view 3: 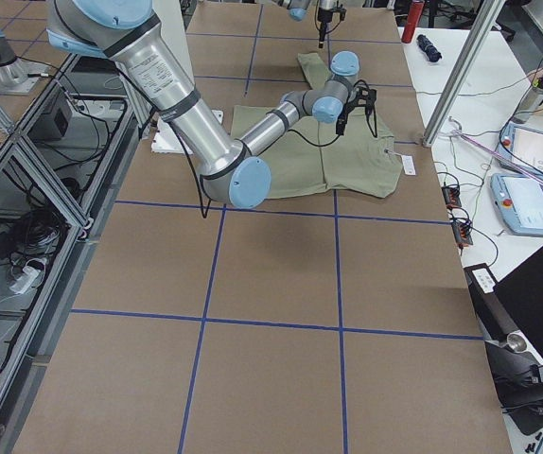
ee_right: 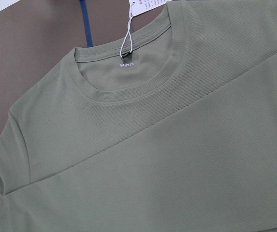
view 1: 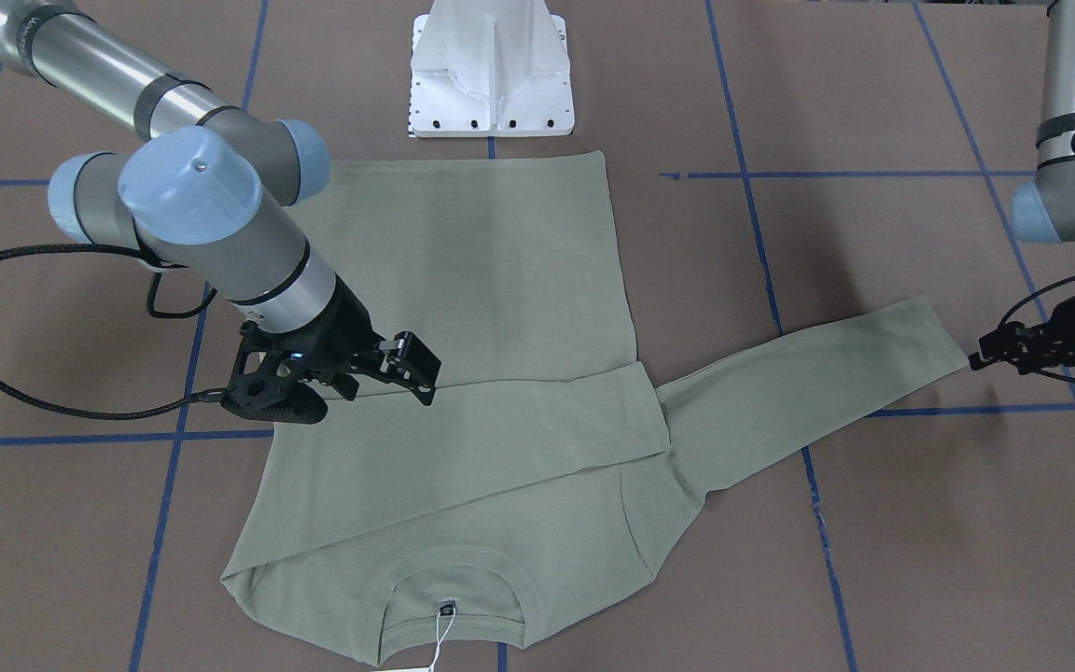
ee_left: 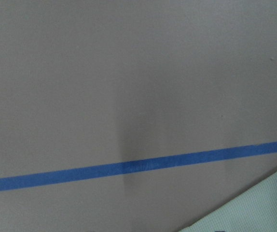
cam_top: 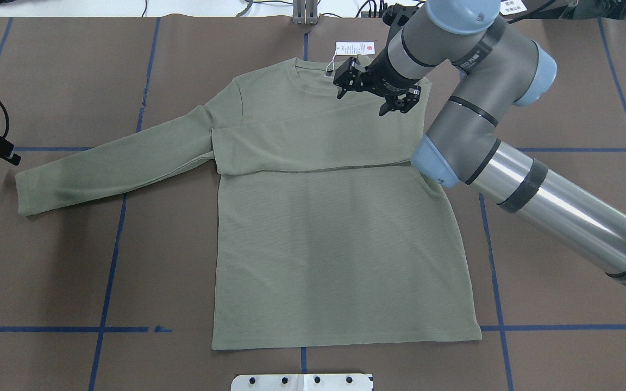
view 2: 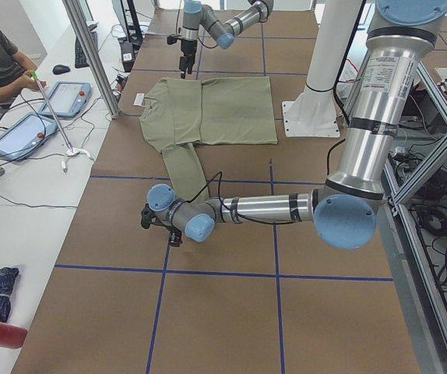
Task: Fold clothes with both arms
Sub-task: 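Hold the folded sleeve with the right gripper while the left reaches the other cuff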
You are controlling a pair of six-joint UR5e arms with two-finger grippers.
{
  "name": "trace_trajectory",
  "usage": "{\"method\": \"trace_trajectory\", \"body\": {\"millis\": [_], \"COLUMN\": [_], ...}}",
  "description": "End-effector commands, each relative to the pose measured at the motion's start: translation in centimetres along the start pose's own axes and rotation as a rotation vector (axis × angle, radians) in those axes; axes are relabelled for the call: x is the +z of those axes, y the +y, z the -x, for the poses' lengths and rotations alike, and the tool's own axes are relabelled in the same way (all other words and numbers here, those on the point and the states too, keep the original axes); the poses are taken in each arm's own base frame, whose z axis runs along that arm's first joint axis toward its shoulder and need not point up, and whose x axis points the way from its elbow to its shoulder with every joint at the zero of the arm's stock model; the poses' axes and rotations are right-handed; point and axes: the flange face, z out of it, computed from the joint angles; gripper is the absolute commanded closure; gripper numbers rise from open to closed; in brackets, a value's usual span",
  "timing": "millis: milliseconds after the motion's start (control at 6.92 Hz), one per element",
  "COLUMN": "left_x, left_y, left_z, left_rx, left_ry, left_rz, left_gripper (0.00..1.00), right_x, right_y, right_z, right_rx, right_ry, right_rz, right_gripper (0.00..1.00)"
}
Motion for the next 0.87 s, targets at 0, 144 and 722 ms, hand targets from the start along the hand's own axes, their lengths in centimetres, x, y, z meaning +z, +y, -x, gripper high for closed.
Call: {"method": "trace_trajectory", "body": {"millis": [0, 144, 722], "left_x": [1.47, 1.9, 2.15], "left_y": [0.37, 0.39, 0.9], "left_z": [-1.23, -1.77, -1.25], "left_rx": [-0.006, 0.001, -0.003], "left_ry": [0.0, 0.001, -0.005], "left_rz": [0.024, 0.031, 0.037], "left_gripper": [0.28, 0.31, 0.52], "right_x": [-0.82, -0.67, -0.44], "right_y": [0.07, 0.23, 0.53], "right_z": [-1.99, -1.83, -1.56], "right_rx": [-0.017, -0.018, -0.009], "right_ry": [0.001, 0.002, 0.0], "right_rz": [-0.001, -0.006, -0.003], "right_gripper": [0.0, 0.0, 0.0]}}
